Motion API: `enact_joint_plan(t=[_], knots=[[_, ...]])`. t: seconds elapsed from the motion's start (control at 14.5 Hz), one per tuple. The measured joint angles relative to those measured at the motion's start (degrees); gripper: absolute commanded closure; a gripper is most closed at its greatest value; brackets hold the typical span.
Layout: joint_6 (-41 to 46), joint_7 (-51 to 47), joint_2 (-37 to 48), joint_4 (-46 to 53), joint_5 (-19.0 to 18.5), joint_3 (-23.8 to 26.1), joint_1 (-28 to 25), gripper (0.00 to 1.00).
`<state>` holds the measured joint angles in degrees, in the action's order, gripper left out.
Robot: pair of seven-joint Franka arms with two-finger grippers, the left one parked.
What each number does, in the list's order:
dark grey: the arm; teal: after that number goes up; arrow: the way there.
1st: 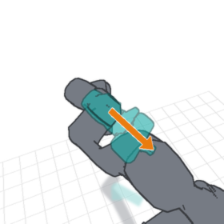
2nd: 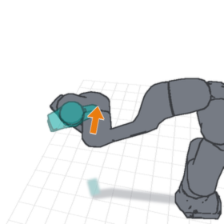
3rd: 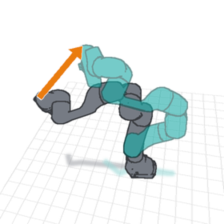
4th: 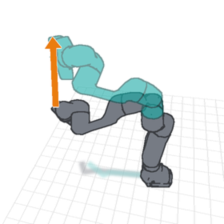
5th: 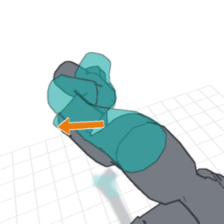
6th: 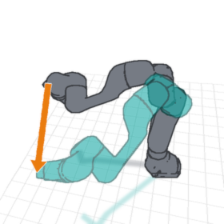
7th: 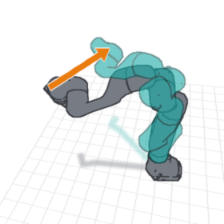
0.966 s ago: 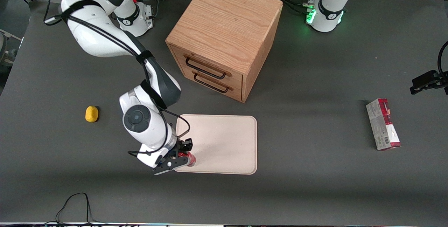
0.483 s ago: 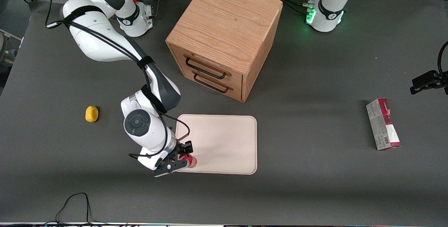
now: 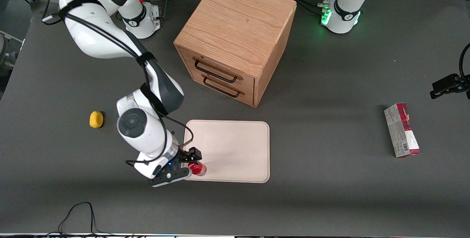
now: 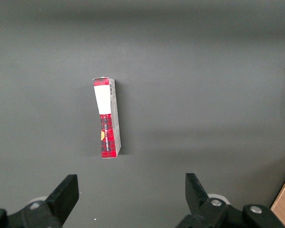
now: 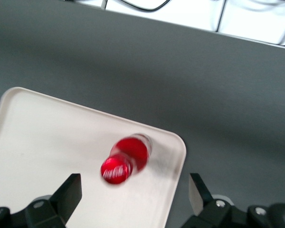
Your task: Place coke bottle on tray
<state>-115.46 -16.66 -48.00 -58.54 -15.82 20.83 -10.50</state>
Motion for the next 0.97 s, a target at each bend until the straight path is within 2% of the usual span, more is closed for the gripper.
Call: enact_joint_plan(t=[0.28, 0.41, 0.62, 0.76, 0.97], knots=[[15.34, 0.05, 11.70, -0.13, 5.16, -0.43, 3.14, 0.00], [19.07, 0.08, 19.08, -4.09, 8.10, -3.60, 3.91, 0.00], [19.92, 2.79, 32.27, -16.38, 13.82, -12.15, 4.06, 0.00], [20.01, 5.66, 41.14, -25.87, 14.97, -17.05, 4.33, 0.00], [19.55, 8.02, 53.01, -40.10, 15.33, -21.36, 4.47, 0.00]])
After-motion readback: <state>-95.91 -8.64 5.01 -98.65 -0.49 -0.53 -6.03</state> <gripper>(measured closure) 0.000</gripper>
